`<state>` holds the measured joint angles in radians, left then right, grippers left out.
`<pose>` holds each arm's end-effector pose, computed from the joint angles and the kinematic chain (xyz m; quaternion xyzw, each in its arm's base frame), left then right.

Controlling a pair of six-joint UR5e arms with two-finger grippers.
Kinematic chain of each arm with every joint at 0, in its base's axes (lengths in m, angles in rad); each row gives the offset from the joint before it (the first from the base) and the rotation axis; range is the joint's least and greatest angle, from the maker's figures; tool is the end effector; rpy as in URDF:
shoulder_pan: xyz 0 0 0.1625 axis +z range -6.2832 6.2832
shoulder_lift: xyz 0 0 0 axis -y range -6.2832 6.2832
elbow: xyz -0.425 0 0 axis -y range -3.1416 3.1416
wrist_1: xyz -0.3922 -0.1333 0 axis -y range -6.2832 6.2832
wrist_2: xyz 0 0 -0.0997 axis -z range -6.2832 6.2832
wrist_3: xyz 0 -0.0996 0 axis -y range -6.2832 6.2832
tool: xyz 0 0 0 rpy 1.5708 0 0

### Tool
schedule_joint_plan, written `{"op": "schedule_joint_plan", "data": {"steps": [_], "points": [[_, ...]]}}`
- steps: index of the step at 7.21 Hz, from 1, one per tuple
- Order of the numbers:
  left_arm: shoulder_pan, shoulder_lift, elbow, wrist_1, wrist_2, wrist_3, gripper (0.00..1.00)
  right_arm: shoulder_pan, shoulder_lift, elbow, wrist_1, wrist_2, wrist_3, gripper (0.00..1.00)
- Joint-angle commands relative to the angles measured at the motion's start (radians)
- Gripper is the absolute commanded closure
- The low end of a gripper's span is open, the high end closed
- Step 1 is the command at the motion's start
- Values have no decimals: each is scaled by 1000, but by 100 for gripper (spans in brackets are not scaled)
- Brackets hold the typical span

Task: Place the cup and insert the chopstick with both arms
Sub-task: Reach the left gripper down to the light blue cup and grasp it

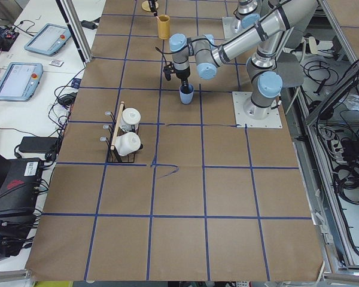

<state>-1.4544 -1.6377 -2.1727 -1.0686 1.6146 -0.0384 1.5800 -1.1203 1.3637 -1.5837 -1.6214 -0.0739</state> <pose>-0.0795 -0.4301 0.2287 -0.0752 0.9935 0.0840 0.0186 0.1341 -0.6388 0.3310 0.0442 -0.9921 -0.1157 0.0214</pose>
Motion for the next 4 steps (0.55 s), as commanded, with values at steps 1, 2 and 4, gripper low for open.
{"op": "schedule_joint_plan", "data": {"steps": [1, 2, 4], "points": [[-3, 7, 4, 6, -4, -55, 100, 0, -4, 0, 11, -5, -6, 92], [-9, 12, 14, 18, -2, -67, 100, 0, -6, -2, 11, -6, -6, 93], [-17, -13, 97, 15, -31, -131, 100, 0, -9, -3, 13, -3, -6, 93]]}}
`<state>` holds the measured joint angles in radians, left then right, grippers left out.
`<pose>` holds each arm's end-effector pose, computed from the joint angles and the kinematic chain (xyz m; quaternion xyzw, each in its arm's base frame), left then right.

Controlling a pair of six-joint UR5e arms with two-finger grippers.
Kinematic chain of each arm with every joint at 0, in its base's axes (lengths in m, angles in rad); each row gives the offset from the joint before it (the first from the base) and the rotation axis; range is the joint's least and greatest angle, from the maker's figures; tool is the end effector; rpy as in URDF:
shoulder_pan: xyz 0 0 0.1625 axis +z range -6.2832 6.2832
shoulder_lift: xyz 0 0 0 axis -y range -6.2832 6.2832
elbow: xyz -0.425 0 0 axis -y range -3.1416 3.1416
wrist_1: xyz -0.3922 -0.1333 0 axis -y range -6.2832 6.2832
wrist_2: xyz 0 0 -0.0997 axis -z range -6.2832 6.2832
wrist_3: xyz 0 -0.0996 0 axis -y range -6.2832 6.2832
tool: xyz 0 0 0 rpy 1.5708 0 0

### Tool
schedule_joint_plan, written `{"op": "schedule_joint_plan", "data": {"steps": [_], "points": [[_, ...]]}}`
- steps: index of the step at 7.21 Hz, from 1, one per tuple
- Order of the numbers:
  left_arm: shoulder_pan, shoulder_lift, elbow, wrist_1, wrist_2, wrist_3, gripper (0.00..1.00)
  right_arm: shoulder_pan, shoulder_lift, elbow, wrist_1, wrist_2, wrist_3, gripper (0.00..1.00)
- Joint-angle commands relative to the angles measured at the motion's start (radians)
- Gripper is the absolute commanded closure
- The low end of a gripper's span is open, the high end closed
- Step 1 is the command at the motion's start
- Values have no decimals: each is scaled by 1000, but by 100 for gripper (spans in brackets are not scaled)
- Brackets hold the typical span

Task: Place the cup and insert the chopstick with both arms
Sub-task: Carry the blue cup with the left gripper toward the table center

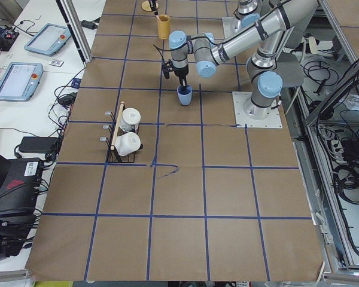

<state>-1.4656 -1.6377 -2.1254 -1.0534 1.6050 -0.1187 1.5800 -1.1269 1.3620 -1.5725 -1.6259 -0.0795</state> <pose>-0.0834 -0.4473 0.2488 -0.1107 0.9923 0.0519 0.0174 0.1337 -0.6367 0.3351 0.0472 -0.9917 -0.1173 0.0233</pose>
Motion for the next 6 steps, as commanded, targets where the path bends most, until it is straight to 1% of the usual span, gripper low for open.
{"op": "schedule_joint_plan", "data": {"steps": [1, 2, 3, 4, 5, 6], "points": [[-19, -22, 99, -7, -74, -114, 100, 0, -17, -6, 5, 3, 0, 93], [-62, -40, 149, -11, -76, -145, 100, 0, -42, -30, 12, 6, 0, 93], [-135, -71, 192, -10, -77, -267, 100, -2, -53, -50, 15, 17, 0, 93], [-216, -103, 214, -5, -77, -364, 100, -2, -69, -52, 53, 18, 0, 94], [-311, -137, 228, 6, -86, -494, 100, -3, -103, -49, 60, 17, -2, 94], [-399, -169, 240, 60, -118, -607, 100, -11, -111, -46, 60, 17, -6, 95]]}}
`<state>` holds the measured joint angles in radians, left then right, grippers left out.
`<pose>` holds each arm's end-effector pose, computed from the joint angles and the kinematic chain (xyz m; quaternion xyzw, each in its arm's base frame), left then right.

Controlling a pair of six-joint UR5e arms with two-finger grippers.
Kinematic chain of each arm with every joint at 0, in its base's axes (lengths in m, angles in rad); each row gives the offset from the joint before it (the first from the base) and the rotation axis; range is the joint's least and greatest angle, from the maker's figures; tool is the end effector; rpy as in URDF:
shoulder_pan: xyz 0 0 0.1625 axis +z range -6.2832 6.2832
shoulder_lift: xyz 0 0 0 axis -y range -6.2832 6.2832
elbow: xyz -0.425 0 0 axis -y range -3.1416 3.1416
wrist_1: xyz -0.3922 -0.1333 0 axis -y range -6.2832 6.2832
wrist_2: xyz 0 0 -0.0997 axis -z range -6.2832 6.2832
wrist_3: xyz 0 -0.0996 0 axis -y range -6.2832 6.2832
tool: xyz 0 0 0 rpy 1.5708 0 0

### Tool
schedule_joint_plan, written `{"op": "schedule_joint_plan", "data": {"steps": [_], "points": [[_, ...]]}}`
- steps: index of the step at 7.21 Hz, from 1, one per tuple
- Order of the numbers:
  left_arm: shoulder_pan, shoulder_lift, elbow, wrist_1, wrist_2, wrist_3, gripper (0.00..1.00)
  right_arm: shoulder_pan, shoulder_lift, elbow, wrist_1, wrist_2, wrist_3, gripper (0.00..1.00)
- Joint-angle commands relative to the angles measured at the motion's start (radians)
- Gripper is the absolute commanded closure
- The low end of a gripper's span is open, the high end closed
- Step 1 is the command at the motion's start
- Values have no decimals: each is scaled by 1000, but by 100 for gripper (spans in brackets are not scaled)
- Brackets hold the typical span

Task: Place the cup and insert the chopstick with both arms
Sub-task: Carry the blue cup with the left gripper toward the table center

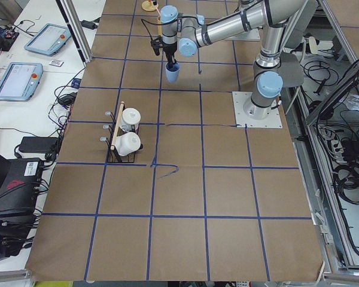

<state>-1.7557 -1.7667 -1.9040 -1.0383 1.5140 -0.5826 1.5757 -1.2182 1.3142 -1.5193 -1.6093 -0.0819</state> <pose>-0.2324 -0.4869 0.2823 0.1974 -0.9799 -0.0091 0.0270 0.1325 -0.6205 0.4107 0.0447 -0.9961 -0.0744 0.0163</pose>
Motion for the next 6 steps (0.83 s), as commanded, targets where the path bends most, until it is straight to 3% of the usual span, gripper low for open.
{"op": "schedule_joint_plan", "data": {"steps": [1, 2, 5, 6], "points": [[-186, -77, 20, 73, -46, -227, 100, -8, -18, 0, -1, 0, -19, 96], [-240, -91, 22, 86, -92, -250, 100, -8, -20, -6, -9, 2, -15, 96], [-258, -108, 22, 72, -94, -255, 100, -8, -21, -4, -50, 43, -6, 96], [-257, -108, 23, 75, -90, -257, 1, -5, -21, -4, -50, 46, -2, 96]]}}
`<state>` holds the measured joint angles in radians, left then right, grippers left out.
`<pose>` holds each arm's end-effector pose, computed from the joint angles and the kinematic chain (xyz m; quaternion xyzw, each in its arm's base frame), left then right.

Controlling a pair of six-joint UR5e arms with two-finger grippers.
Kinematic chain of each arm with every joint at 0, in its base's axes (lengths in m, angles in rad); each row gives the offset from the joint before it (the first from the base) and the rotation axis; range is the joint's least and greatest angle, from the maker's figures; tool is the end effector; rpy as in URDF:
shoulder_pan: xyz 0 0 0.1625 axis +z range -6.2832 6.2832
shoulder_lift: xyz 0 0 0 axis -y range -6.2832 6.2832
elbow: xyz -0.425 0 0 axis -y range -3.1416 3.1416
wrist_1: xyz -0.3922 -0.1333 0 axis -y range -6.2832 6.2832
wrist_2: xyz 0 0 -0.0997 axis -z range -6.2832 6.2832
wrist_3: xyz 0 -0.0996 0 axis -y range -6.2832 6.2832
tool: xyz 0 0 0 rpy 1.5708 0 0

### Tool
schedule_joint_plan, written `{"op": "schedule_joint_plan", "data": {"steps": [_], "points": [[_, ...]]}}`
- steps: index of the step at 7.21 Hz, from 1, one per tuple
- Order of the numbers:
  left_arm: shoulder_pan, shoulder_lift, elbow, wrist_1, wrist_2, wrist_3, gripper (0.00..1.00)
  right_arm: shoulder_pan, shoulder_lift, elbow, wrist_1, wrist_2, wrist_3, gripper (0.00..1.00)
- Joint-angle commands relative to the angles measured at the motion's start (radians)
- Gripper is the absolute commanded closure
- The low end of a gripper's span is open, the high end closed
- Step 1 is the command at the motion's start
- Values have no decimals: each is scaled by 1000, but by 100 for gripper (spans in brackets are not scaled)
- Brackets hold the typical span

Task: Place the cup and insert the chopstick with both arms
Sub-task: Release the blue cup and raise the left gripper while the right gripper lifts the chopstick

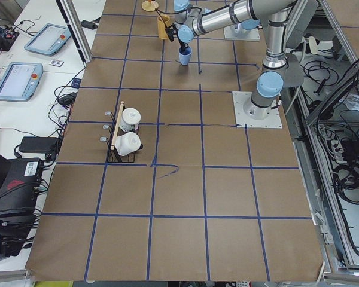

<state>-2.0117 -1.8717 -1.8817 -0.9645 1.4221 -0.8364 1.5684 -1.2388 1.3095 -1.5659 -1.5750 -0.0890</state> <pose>-0.3670 -0.4308 0.2441 0.1961 -0.9778 -0.0465 0.0580 0.1314 -0.6220 0.4297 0.0433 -0.9983 -0.0378 0.0004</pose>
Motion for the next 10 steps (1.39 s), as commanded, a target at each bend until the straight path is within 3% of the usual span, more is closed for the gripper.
{"op": "schedule_joint_plan", "data": {"steps": [1, 2, 6, 8, 10], "points": [[-1, -6, 4, 7, 1, 0, 0, 15, -4, 2, 0, 12, 12, 96], [13, 14, 33, 3, 8, 3, 0, 30, -5, 1, 0, 10, 29, 96], [206, 90, 361, -397, 12, 130, 0, 76, -62, -73, 41, 10, 34, 95], [266, 181, 378, -453, 92, 330, 0, 154, -71, -113, 49, 10, 128, 96], [333, 285, 381, -537, 141, 548, 0, 254, -80, -67, 40, 7, 173, 100]]}}
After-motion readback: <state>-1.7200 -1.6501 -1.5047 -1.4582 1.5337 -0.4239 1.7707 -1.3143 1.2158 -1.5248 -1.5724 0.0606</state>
